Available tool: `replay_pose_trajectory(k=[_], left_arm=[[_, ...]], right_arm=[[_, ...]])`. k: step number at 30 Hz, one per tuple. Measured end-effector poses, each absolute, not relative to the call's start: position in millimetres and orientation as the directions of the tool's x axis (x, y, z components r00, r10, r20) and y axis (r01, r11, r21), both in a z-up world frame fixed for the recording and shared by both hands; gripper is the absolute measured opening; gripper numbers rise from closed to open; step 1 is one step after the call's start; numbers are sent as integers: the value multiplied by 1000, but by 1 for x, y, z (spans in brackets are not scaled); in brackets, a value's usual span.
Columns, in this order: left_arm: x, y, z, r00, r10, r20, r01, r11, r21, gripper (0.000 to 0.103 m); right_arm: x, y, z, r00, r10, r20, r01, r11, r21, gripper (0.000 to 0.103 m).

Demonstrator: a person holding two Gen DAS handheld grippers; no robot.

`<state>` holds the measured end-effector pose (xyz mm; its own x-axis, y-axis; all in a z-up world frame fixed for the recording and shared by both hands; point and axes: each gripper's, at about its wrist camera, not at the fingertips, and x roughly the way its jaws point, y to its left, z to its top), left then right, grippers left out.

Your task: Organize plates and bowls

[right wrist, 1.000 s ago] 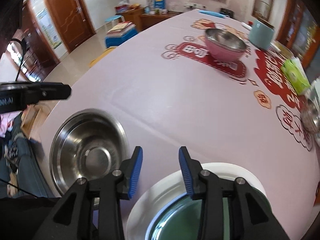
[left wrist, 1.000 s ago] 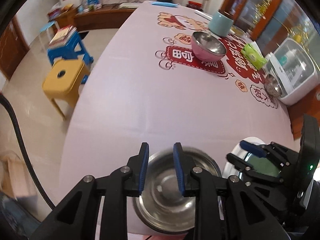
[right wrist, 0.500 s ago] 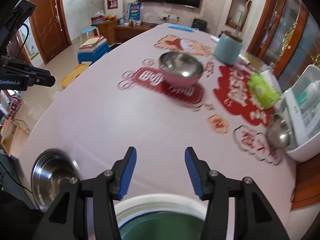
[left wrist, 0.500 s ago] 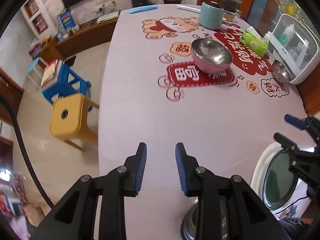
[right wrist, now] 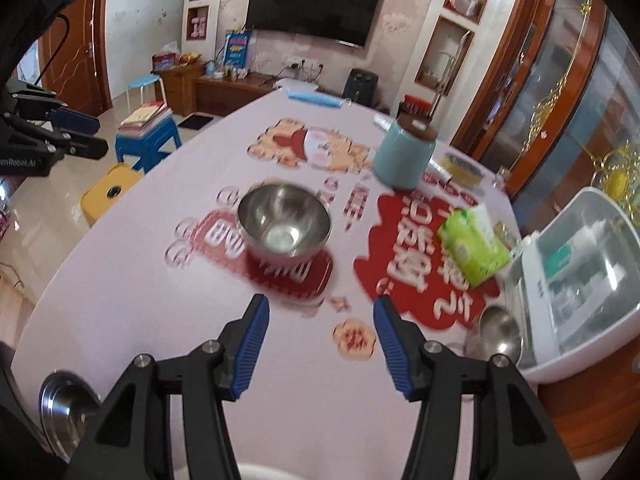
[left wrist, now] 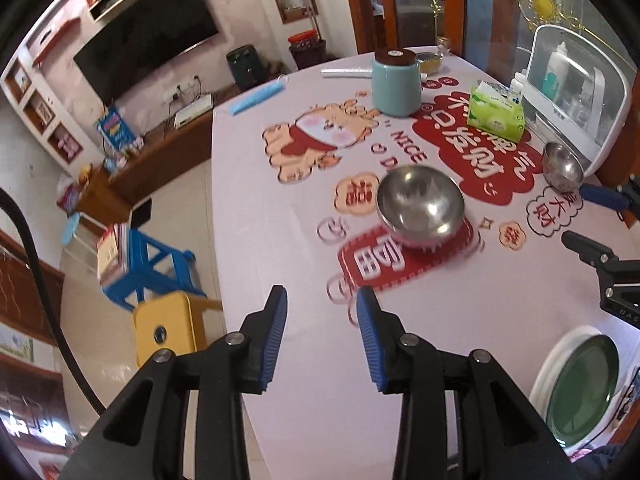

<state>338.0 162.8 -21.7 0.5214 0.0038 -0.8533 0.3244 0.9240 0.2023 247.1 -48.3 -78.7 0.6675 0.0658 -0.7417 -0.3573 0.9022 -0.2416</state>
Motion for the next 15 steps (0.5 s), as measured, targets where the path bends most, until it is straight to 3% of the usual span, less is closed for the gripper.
replay_pose_trajectory(k=[7, 15], left_arm=[[385, 146, -22, 525, -31, -850, 338, 925, 175, 35], [425, 122, -54, 480, -145, -865, 378, 924, 55, 35]], right_arm=[[281, -40, -71, 700, 61, -712, -338, 906, -256, 60], [309, -43, -91, 691, 82, -718, -286, 943, -168, 60]])
